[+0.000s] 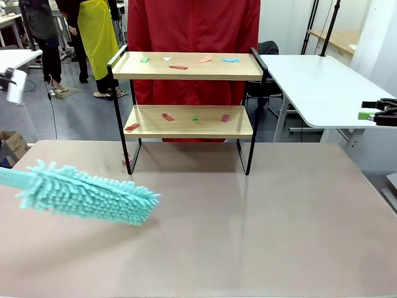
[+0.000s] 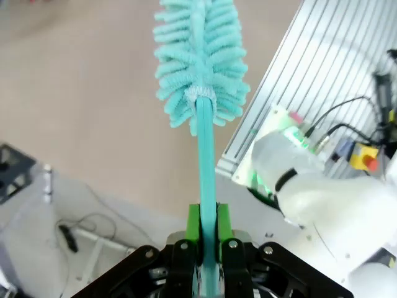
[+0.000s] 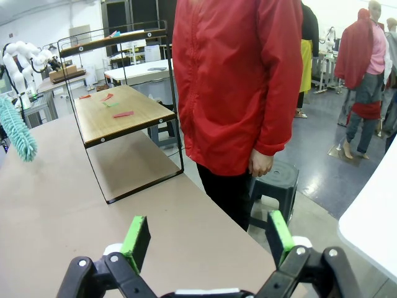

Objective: Clean the shelf.
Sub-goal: Clean the specific section of the Shelf indicated by the human with the Duster.

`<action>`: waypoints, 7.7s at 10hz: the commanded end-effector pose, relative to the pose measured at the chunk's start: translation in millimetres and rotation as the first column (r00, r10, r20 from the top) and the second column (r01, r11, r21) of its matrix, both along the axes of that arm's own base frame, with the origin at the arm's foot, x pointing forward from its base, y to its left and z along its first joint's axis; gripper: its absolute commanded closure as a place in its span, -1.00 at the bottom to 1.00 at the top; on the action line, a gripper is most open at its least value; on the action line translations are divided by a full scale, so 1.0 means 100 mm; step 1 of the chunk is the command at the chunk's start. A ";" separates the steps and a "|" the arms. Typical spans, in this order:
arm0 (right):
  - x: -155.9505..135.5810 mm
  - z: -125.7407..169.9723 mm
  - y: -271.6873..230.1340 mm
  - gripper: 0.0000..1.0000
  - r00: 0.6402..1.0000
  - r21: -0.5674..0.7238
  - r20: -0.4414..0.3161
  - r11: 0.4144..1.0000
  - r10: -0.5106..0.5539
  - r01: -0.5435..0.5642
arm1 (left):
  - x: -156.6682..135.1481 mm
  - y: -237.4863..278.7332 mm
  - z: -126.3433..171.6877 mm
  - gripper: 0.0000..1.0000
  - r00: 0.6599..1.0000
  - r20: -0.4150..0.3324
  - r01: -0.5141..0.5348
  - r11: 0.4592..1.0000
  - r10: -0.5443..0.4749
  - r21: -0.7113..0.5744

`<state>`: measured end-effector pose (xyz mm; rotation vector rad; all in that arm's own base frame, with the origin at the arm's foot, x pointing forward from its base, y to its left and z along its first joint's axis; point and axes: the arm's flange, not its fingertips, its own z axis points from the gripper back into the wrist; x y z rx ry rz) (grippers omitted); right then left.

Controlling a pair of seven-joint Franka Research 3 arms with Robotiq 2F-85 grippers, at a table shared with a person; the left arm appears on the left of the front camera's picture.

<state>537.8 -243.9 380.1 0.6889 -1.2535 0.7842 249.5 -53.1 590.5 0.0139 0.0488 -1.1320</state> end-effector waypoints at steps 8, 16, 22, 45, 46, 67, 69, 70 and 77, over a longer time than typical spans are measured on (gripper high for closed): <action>0.01 0.09 0.04 -1.00 1.000 -0.005 -0.013 1.000 -0.016 0.016 | -0.18 0.15 0.45 0.74 0.997 0.045 -0.062 0.989 0.056 0.132; 0.01 0.09 0.04 -1.00 1.000 -0.005 -0.013 1.000 -0.016 0.016 | -0.18 0.15 0.45 0.74 0.997 0.045 -0.062 0.989 0.056 0.132; 0.01 0.09 0.04 -1.00 1.000 -0.005 -0.013 1.000 -0.016 0.016 | -0.18 0.15 0.45 0.74 0.997 0.045 -0.062 0.989 0.056 0.132; 0.01 0.09 0.04 -1.00 1.000 -0.005 -0.013 1.000 -0.016 0.016 | -0.16 0.31 0.43 0.74 0.998 0.056 -0.018 0.999 0.020 -0.039; 0.01 0.09 0.04 -1.00 1.000 -0.005 -0.013 1.000 -0.016 0.016 | -0.19 0.37 0.46 0.74 0.997 0.080 0.017 0.991 -0.006 -0.136; 0.01 0.09 0.04 -1.00 1.000 -0.005 -0.013 1.000 -0.016 0.016 | 0.65 -3.93 2.07 0.74 0.610 0.190 -0.537 0.577 0.769 -0.615; 0.01 0.09 0.04 -1.00 1.000 -0.005 -0.013 1.000 -0.016 0.016 | 0.73 -4.26 1.92 0.74 0.595 0.181 -0.551 0.561 0.783 -0.618; 0.01 0.09 0.04 -1.00 1.000 -0.005 -0.013 1.000 -0.016 0.016 | 0.77 -4.37 1.85 0.74 0.559 0.177 -0.582 0.535 0.810 -0.612; 0.01 0.09 0.04 -1.00 1.000 -0.005 -0.013 1.000 -0.016 0.016 | 0.95 -4.64 1.36 0.74 0.362 0.199 -0.677 0.403 0.911 -0.616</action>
